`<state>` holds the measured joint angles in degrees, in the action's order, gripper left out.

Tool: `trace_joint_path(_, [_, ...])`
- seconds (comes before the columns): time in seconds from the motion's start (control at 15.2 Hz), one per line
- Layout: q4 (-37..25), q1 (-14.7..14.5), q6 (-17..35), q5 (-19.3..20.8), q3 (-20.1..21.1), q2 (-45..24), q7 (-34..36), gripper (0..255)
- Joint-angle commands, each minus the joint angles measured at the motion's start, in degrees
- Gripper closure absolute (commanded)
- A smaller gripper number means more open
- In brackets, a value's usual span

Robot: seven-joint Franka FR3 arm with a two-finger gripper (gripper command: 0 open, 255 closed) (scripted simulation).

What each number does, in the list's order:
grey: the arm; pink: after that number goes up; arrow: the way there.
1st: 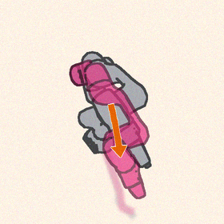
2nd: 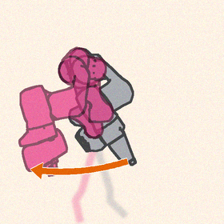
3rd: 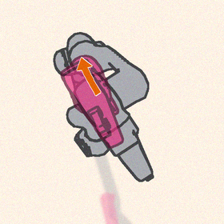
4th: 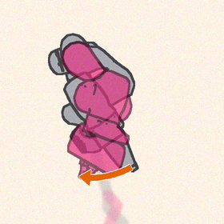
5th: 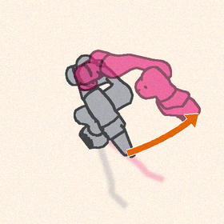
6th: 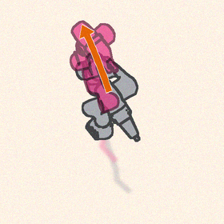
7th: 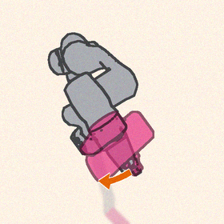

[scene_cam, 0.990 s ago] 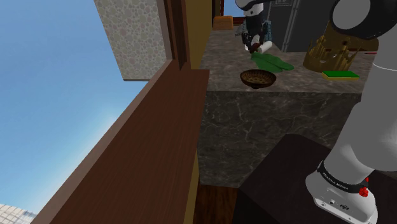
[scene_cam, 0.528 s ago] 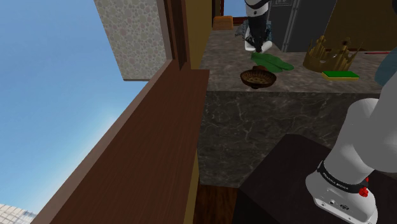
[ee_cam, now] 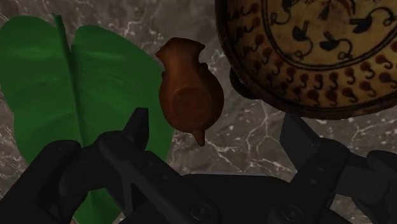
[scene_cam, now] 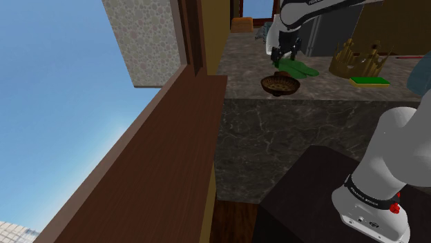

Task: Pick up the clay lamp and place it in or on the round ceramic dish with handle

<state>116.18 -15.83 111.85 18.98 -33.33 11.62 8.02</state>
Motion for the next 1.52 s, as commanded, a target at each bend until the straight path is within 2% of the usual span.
trace_joint_path(0.0, [4.1, 0.7, 7.3, -0.7, -2.0, 0.8, -2.3, 0])
trace_joint_path(0.13, [7.9, 1.2, 14.5, -2.1, -4.5, 0.8, -5.2, 0])
trace_joint_path(0.2, [8.7, 1.2, 16.3, -2.6, -5.1, 0.6, -6.1, 0])
trace_joint_path(0.73, [10.8, 0.9, 22.4, -5.1, -7.1, -3.8, -7.9, 0])
trace_joint_path(1.19, [10.8, 0.9, 22.4, -5.1, -7.1, -3.8, -7.9, 0])
trace_joint_path(1.25, [10.7, 0.9, 22.4, -5.2, -7.1, -3.9, -8.0, 255])
trace_joint_path(1.45, [10.8, 0.9, 22.4, -5.1, -7.1, -3.9, -8.0, 255])
